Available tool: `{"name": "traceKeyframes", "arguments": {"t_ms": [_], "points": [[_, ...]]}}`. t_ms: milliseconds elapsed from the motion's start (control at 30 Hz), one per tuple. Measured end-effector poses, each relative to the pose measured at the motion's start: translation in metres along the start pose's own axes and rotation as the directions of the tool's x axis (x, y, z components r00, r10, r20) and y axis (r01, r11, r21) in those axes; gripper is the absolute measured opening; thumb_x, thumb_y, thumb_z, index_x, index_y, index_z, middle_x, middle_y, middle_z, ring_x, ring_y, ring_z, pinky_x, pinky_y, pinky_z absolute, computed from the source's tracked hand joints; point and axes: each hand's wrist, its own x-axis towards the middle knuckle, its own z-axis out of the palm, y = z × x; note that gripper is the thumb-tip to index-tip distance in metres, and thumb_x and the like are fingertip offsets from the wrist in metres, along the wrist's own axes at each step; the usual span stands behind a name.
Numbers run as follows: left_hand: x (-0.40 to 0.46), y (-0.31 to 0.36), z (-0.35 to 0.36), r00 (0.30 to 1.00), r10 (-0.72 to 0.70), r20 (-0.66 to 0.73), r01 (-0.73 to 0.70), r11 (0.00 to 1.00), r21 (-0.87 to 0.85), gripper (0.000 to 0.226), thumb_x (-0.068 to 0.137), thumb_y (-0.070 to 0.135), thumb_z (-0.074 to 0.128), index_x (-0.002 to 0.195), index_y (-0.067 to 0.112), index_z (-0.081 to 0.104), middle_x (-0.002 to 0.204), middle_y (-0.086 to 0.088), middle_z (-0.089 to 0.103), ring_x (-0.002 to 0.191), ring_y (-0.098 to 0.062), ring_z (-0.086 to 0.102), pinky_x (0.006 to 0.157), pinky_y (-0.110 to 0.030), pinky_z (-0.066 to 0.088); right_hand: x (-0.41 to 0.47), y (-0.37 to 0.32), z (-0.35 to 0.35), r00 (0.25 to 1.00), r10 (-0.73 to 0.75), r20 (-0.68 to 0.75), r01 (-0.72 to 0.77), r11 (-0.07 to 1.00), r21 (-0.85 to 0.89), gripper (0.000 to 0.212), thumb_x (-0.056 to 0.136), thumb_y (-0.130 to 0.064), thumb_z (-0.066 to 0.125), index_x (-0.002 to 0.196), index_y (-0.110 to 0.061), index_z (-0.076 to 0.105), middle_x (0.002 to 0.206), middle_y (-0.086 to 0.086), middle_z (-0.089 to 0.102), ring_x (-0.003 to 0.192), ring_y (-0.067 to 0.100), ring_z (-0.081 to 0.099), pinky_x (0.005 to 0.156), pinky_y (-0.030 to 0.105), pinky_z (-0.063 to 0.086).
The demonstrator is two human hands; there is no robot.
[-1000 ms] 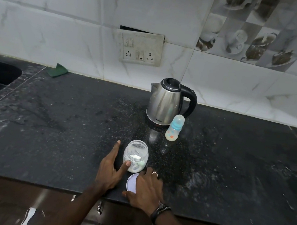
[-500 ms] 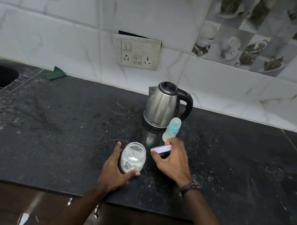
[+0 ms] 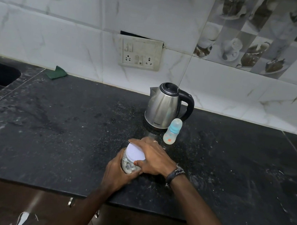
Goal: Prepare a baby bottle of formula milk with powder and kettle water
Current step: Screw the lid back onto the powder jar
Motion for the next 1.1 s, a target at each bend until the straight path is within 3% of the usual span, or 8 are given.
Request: {"name": "traceKeyframes", "arguments": {"t_ms": [167, 333, 500, 633, 733, 833, 967, 1100], "points": [[0.000, 0.000, 0.001, 1.000, -0.024, 0.010, 0.024, 1.000, -0.010, 0.103, 0.058, 0.056, 0.092, 0.145, 0.024, 0.045, 0.134, 0.009, 0.063, 0.120, -0.002, 0.060, 0.100, -0.037, 0.052, 0.012, -0.009, 0.001, 0.995, -0.044, 0.090, 0.058, 0.985, -0.161, 0.082, 0.081, -0.022, 0.073, 0.150, -0.040, 0.033, 0.129, 0.013, 0.047, 0.111, 0.037, 0.055, 0.095, 0.042, 0.046], [0.002, 0.001, 0.002, 0.999, -0.045, 0.024, 0.045, 0.999, 0.006, 0.099, 0.058, 0.064, 0.088, 0.140, 0.026, 0.048, 0.129, 0.011, 0.064, 0.116, -0.001, 0.061, 0.099, -0.037, 0.052, 0.015, -0.021, -0.007, 0.996, -0.060, 0.071, 0.080, 0.942, -0.325, 0.071, 0.084, -0.032, 0.074, 0.147, -0.035, 0.041, 0.127, 0.015, 0.050, 0.112, 0.035, 0.054, 0.092, 0.042, 0.044], [0.001, -0.001, 0.004, 0.997, -0.075, 0.022, 0.074, 0.996, 0.043, 0.104, 0.060, 0.063, 0.087, 0.145, 0.021, 0.045, 0.138, 0.002, 0.060, 0.125, -0.012, 0.058, 0.105, -0.041, 0.048, 0.020, -0.028, -0.011, 1.000, -0.028, 0.000, 0.026, 0.920, -0.391, 0.050, 0.082, -0.052, 0.070, 0.117, -0.018, 0.060, 0.116, 0.013, 0.065, 0.106, 0.032, 0.060, 0.079, 0.039, 0.047], [0.002, 0.004, 0.004, 0.997, -0.060, 0.045, 0.057, 0.996, 0.072, 0.101, 0.063, 0.059, 0.085, 0.145, 0.018, 0.044, 0.136, 0.000, 0.062, 0.123, -0.016, 0.059, 0.104, -0.042, 0.048, 0.019, -0.047, -0.003, 0.986, 0.097, -0.138, -0.150, 0.881, -0.449, 0.056, 0.097, -0.063, 0.040, 0.088, -0.015, 0.069, 0.094, 0.007, 0.071, 0.083, 0.026, 0.066, 0.061, 0.033, 0.042], [0.003, 0.008, 0.005, 0.995, -0.052, 0.090, 0.044, 0.995, 0.088, 0.095, 0.073, 0.039, 0.087, 0.151, 0.015, 0.037, 0.148, -0.004, 0.050, 0.135, -0.018, 0.048, 0.112, -0.039, 0.038, 0.028, -0.054, 0.000, 0.983, 0.170, -0.070, -0.183, 0.862, -0.472, 0.045, 0.104, -0.041, 0.037, 0.102, -0.014, 0.073, 0.101, 0.003, 0.073, 0.095, 0.023, 0.069, 0.065, 0.031, 0.047], [-0.001, 0.013, 0.003, 1.000, -0.028, 0.008, 0.028, 0.999, 0.039, 0.091, 0.062, 0.058, 0.085, 0.139, 0.027, 0.049, 0.132, 0.010, 0.060, 0.121, -0.007, 0.057, 0.104, -0.027, 0.045, 0.028, -0.047, -0.011, 0.976, 0.210, 0.063, -0.184, 0.941, -0.283, 0.037, 0.095, -0.037, 0.048, 0.112, -0.012, 0.069, 0.117, 0.010, 0.070, 0.109, 0.032, 0.065, 0.078, 0.035, 0.044], [-0.004, 0.010, 0.001, 1.000, -0.016, 0.005, 0.016, 1.000, 0.018, 0.096, 0.064, 0.046, 0.092, 0.146, 0.027, 0.046, 0.138, 0.012, 0.060, 0.123, 0.003, 0.055, 0.104, -0.021, 0.044, 0.019, -0.039, -0.029, 0.986, 0.142, -0.085, -0.157, 0.965, -0.212, 0.028, 0.090, -0.035, 0.060, 0.104, -0.012, 0.066, 0.113, 0.014, 0.069, 0.105, 0.037, 0.064, 0.075, 0.035, 0.043], [-0.003, 0.008, 0.001, 1.000, -0.029, 0.011, 0.029, 0.999, 0.029, 0.095, 0.062, 0.047, 0.093, 0.143, 0.031, 0.046, 0.135, 0.014, 0.061, 0.118, 0.009, 0.055, 0.095, -0.005, 0.040, 0.022, -0.032, -0.039, 0.996, 0.028, 0.085, -0.005, 0.963, -0.268, 0.057, 0.076, -0.036, 0.079, 0.126, -0.022, 0.055, 0.121, 0.012, 0.057, 0.109, 0.035, 0.058, 0.084, 0.042, 0.051]]}}
